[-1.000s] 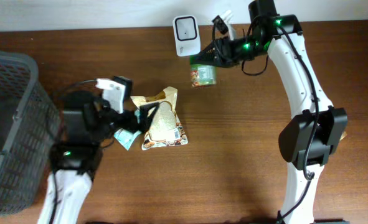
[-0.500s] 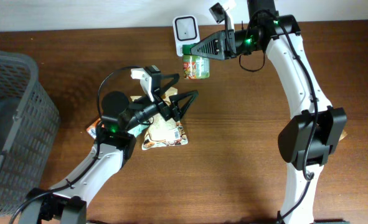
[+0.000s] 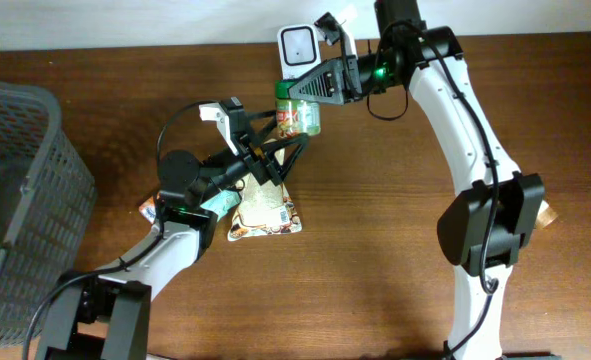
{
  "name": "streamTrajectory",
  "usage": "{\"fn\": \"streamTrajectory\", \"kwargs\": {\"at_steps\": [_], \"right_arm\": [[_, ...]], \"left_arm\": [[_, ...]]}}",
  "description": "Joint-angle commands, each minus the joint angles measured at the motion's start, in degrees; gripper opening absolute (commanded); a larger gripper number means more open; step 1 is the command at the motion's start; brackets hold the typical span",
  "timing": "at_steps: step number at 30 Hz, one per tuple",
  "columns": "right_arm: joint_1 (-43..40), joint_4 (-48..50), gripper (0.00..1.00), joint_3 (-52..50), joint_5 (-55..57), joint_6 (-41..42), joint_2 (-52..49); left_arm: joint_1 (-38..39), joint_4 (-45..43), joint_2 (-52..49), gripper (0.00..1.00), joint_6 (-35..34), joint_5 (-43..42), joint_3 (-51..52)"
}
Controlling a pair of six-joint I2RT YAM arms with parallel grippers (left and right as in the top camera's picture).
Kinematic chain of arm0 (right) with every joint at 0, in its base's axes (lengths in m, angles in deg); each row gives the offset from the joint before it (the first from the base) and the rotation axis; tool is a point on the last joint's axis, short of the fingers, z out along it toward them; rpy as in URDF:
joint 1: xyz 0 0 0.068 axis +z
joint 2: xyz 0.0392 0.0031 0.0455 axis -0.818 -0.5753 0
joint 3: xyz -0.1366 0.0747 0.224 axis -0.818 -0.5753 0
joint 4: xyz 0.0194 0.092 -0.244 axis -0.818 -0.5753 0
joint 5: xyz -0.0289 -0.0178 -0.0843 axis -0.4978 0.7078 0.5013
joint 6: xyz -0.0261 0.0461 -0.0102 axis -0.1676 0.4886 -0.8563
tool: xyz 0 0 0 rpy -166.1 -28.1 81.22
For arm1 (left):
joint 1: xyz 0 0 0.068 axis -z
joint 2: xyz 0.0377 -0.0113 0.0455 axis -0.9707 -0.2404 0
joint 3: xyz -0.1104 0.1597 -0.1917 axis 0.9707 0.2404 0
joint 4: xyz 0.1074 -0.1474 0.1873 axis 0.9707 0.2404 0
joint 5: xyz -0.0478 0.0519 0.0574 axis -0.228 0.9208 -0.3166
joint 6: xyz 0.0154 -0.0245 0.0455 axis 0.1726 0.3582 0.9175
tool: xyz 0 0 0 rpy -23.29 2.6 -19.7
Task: Scan the item barcode
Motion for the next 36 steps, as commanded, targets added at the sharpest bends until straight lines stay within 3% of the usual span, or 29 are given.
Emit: {"fn": "streamTrajectory", "kwargs": {"at_steps": [1,5,8,10,14,16,17,18,19,22,26,27,30,33,34,36], "right_arm": [[1.4,0.0,0.04,1.1,-3.3,-0.7,1.4],[1.7,-0.1,0.04,1.1,-3.3,-0.9,1.4],[1.7,-0.1,0.04,1.1,-3.3,-0.9,1.4],[1.7,-0.1,0.04,1.1,-3.3,-0.9,1.4],[1.7,-0.1,0.04,1.1,-3.3,-0.9,1.4],[1.7,-0.1,0.04,1.1,-3.3,-0.9,1.4],[1.7,-0.1,0.09,1.1,-3.3,-0.9,1.4],[1.7,-0.1,0.23,1.1,-3.3,-0.9,1.4],[1.6,-0.1,0.73,1.1,-3.3,-0.8,1.4],[0.5,0.0,0.97,1.1,-3.3,-0.8,1.4],[-3.8,0.0,0.98,1.2,-3.3,0.7,1.5],[-6.1,0.2,0.98,1.2,-2.0,1.2,1.6],[-11.0,-1.0,0.98,1.2,12.5,7.0,2.3],[-14.4,-5.5,0.98,1.2,23.9,6.9,4.0],[-15.0,-6.8,0.98,1.2,25.3,6.6,4.1],[-15.3,-12.2,0.98,1.2,27.9,3.0,4.1]], "left_arm": [[0.3,-0.8,-0.6,0.99,-1.4,-0.8,-0.5],[0.3,-1.4,-0.6,0.98,-3.2,-0.3,-0.5],[0.3,-1.6,-0.6,0.76,-4.1,-0.3,-0.5],[0.2,-1.6,-0.6,0.72,-4.2,-0.3,-0.5],[0.2,-1.6,-0.6,0.46,-4.2,-0.3,-0.5],[0.2,-1.6,-0.6,0.4,-4.2,-0.3,-0.5],[0.2,-1.6,-0.6,0.38,-4.2,-0.3,-0.5],[0.2,-1.6,-0.6,0.33,-4.2,-0.3,-0.5],[0.2,-1.6,-0.6,0.28,-4.2,-0.3,-0.5],[0.0,-1.6,-0.6,0.0,-4.2,-0.5,-0.5],[-2.5,-0.1,-0.6,0.0,-3.0,-2.9,-0.5],[-2.4,0.9,-0.5,0.0,-1.0,-4.1,-0.7],[-2.0,24.6,3.0,0.0,15.4,-2.9,-5.0],[2.9,58.7,8.0,0.0,40.6,18.8,-15.2],[5.2,65.0,8.5,0.0,46.4,26.2,-18.5],[10.0,69.4,8.5,0.0,56.4,34.5,-22.5]]}}
